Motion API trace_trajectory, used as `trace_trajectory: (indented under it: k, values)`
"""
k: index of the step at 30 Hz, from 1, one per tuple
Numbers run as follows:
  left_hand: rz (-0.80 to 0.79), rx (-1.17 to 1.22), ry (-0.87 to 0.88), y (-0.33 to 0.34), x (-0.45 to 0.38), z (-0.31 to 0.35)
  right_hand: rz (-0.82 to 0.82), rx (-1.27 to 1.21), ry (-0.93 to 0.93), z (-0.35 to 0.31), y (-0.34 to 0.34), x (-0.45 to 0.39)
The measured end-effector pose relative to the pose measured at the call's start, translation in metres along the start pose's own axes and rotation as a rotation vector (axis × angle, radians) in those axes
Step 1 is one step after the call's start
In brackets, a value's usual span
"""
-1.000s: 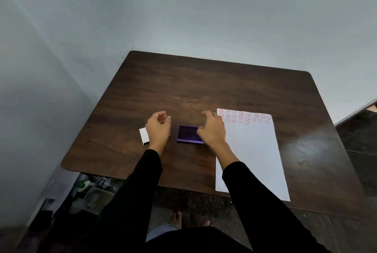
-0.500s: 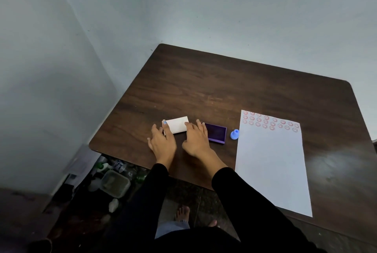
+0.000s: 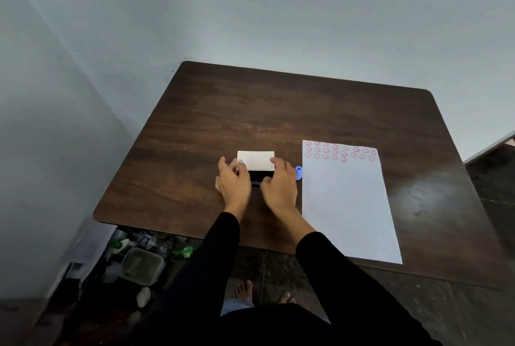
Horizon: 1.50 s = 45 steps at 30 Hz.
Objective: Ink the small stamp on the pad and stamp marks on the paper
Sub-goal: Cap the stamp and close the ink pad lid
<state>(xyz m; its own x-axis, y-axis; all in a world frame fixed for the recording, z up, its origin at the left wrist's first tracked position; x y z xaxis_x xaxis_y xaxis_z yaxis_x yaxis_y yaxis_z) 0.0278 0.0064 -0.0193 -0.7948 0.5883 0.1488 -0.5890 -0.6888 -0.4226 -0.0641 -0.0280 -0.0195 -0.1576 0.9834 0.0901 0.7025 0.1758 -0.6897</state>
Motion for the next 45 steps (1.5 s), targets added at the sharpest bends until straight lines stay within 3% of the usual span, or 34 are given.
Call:
trace_trajectory:
  k: [5,19,35,41,45]
  values:
    - [-0.096,-0.037,0.006,0.013,0.006,-0.007,0.036,0.004,0.054,0.012,-0.012,0.005]
    - [-0.183,-0.052,0.016,0.013,0.002,-0.015,0.009,0.019,0.139,0.02,-0.007,0.007]
    - [-0.164,-0.053,0.03,0.015,0.003,-0.015,0.052,0.052,0.157,0.02,-0.005,0.004]
    - [-0.165,-0.048,0.031,0.015,0.005,-0.017,0.219,0.165,0.082,0.018,-0.013,0.003]
    - [-0.183,-0.08,0.046,0.014,0.006,-0.018,0.108,0.161,0.062,0.027,-0.023,-0.009]
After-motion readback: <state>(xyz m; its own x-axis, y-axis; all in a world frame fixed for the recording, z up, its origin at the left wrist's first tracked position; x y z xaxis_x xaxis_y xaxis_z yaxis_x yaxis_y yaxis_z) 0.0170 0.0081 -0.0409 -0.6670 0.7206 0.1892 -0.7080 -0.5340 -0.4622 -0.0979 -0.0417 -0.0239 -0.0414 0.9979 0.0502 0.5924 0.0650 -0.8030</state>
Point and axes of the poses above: each hand's wrist, its own x-axis away from the middle knuckle, its own y-axis out of the palm, z = x × y, the point moved 1 cm from there along -x, towards the middle knuckle, and after that the axes turned 1 degree about -x, right-handed, at the moved point
